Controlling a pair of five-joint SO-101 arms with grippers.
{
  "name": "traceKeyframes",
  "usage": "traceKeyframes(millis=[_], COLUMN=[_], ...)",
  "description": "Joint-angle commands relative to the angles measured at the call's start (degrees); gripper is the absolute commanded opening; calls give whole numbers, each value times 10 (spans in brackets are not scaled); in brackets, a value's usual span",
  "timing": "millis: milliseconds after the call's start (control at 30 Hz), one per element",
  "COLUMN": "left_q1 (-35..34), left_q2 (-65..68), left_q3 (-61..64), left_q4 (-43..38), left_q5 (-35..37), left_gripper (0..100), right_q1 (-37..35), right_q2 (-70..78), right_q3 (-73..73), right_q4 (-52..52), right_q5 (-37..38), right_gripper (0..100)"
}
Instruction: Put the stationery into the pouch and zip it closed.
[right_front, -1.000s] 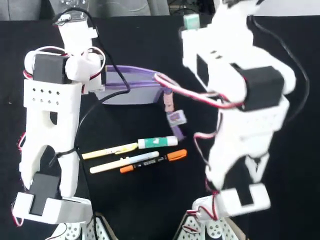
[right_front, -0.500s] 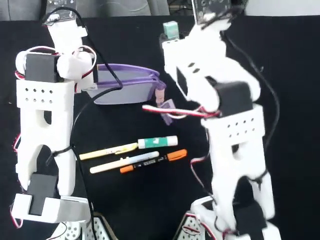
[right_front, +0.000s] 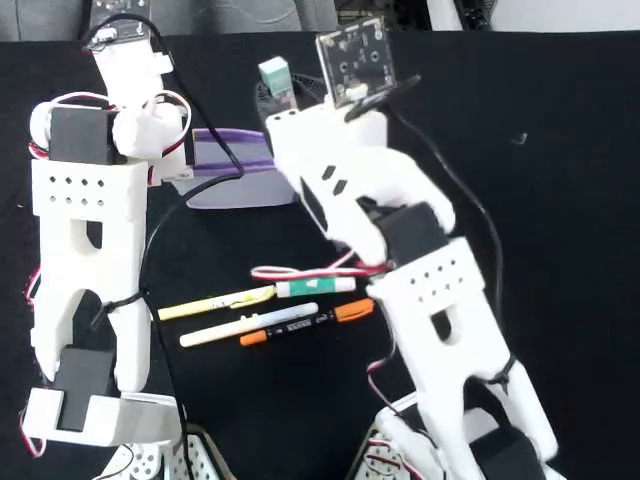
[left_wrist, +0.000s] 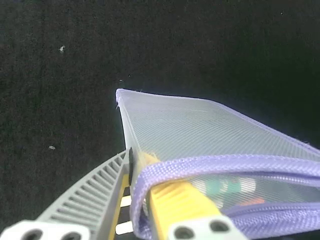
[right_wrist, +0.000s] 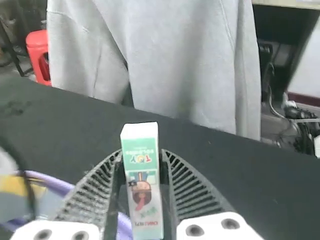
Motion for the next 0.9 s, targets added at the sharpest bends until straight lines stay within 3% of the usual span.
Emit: traceKeyframes(millis=[0, 133, 467, 867], left_q1=[-8, -8, -8, -6], left_q2=[-2, -2, -5, -3], left_q3=[32, 73, 76, 80], left_q4=[-45, -85, -87, -89], left_q5=[6, 7, 7, 7], left_gripper=[27, 27, 27, 27], right_q1=[-25, -45, -61, -61], right_q2=[-59, -112, -147, -74], right_q3=[32, 124, 343, 414], right_q4=[-62, -164, -476, -644], right_q5=[-4, 1, 2, 1], right_gripper=[12, 12, 13, 13])
